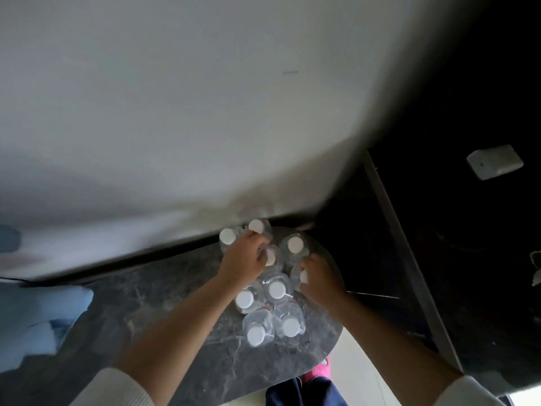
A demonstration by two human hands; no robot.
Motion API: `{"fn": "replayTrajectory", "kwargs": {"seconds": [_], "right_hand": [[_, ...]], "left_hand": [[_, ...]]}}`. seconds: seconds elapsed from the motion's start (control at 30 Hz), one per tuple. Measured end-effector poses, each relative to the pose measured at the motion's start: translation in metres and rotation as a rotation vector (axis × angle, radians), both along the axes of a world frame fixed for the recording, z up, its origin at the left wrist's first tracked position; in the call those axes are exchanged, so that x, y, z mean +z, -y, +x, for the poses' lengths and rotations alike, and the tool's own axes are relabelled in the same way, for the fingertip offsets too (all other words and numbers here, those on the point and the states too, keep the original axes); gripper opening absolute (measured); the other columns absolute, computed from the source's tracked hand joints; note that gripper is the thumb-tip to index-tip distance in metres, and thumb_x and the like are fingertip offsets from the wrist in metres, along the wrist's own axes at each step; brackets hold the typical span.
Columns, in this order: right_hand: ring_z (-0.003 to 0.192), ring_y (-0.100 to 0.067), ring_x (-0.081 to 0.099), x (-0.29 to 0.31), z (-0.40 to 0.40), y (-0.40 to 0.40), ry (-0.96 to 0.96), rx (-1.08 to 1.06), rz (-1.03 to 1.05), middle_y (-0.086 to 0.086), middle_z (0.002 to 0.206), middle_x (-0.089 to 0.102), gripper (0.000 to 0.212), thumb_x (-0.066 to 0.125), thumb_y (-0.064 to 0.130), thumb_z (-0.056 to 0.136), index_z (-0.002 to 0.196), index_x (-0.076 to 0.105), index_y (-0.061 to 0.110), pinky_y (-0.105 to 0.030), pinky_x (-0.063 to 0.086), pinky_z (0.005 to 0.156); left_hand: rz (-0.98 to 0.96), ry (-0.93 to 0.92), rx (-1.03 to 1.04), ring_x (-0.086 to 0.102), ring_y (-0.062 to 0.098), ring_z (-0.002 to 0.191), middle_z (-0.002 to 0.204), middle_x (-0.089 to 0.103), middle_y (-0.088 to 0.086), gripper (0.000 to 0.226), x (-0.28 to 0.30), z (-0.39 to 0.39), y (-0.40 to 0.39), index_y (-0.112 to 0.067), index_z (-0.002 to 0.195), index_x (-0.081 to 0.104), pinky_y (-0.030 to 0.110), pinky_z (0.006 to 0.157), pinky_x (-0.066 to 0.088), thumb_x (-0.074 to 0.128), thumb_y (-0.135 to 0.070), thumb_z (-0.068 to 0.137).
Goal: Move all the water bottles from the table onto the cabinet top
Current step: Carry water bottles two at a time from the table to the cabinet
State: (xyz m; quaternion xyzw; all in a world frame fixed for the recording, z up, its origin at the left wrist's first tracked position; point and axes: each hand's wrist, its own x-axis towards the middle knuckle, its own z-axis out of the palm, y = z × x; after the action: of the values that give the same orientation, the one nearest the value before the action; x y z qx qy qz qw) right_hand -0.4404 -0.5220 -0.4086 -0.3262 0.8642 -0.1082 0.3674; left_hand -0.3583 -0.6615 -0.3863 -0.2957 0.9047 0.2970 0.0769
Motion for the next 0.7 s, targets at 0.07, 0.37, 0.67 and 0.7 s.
{"fn": "replayTrajectory", "kwargs": {"seconds": [0.07,0.37,0.67,0.7], "right_hand": [[0.116,-0.026,0.051,0.0,0.001,0.0,-0.009,0.013,0.004,-0.015,0.12,0.056,0.029,0.056,0.005,0.08,0.109,0.059,0.002,-0.025,0.036,0.094],[0.121,-0.027,0.049,0.01,0.004,0.0,-0.132,0.173,0.173,-0.012,0.128,0.05,0.046,0.059,0.031,0.087,0.126,0.048,0.01,-0.029,0.039,0.1],[0.121,-0.029,0.05,0.013,0.011,0.004,-0.238,0.386,0.211,-0.014,0.131,0.048,0.04,0.052,0.024,0.091,0.126,0.047,0.004,-0.029,0.04,0.099],[0.122,-0.029,0.05,0.014,0.01,0.005,-0.231,0.406,0.216,-0.014,0.132,0.047,0.04,0.053,0.023,0.091,0.126,0.047,0.004,-0.029,0.04,0.1]], "left_hand": [[0.005,-0.003,0.061,0.06,0.024,0.109,0.121,0.062,0.011,0.026,-0.003,0.015,-0.002,-0.003,0.112,0.065,0.029,0.087,0.045,0.053,-0.008,0.089],[-0.148,-0.007,0.073,0.07,0.028,0.069,0.074,0.072,0.007,0.023,-0.02,0.069,-0.025,-0.009,0.072,0.071,0.033,0.063,0.059,0.081,-0.013,0.052],[-0.057,0.043,0.278,0.057,0.025,0.113,0.118,0.063,0.008,0.025,-0.023,0.086,-0.047,-0.005,0.112,0.063,0.029,0.091,0.045,0.052,-0.013,0.091],[-0.048,0.078,0.267,0.054,0.021,0.115,0.123,0.061,0.006,0.029,-0.023,0.085,-0.047,-0.008,0.118,0.059,0.026,0.092,0.042,0.045,-0.017,0.095]]}}
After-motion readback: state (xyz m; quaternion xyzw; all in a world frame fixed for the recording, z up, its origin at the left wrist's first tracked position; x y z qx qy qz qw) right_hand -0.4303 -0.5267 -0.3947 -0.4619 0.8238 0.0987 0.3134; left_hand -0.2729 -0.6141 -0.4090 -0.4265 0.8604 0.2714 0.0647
